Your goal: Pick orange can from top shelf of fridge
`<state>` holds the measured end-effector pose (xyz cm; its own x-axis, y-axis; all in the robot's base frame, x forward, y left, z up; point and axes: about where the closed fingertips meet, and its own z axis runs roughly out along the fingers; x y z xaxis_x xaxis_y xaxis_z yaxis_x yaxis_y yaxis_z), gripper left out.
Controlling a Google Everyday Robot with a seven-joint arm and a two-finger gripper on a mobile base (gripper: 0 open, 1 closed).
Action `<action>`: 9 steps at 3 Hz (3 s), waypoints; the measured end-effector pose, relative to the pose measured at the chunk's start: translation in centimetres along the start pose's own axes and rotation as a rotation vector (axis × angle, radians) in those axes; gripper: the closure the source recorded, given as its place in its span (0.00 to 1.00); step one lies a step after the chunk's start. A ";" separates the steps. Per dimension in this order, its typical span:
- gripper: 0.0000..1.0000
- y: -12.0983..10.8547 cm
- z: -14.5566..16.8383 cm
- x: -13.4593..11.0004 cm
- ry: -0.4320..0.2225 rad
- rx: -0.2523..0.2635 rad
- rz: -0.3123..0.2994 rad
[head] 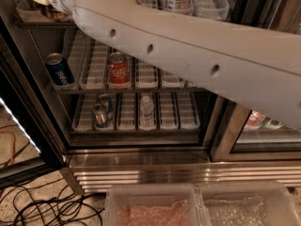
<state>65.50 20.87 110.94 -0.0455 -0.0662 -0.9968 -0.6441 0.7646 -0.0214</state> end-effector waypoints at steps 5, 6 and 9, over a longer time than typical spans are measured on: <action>1.00 -1.9 -22.9 6.3 0.153 0.514 0.251; 1.00 -1.9 -22.9 6.3 0.153 0.514 0.251; 1.00 -2.7 -23.9 7.3 0.164 0.549 0.308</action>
Offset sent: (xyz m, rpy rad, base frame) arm -0.0265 -0.0253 -0.0230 0.0121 0.1211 -0.0812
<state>48.65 3.03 105.58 -0.3094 0.1447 -0.9399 -0.1011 0.9777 0.1838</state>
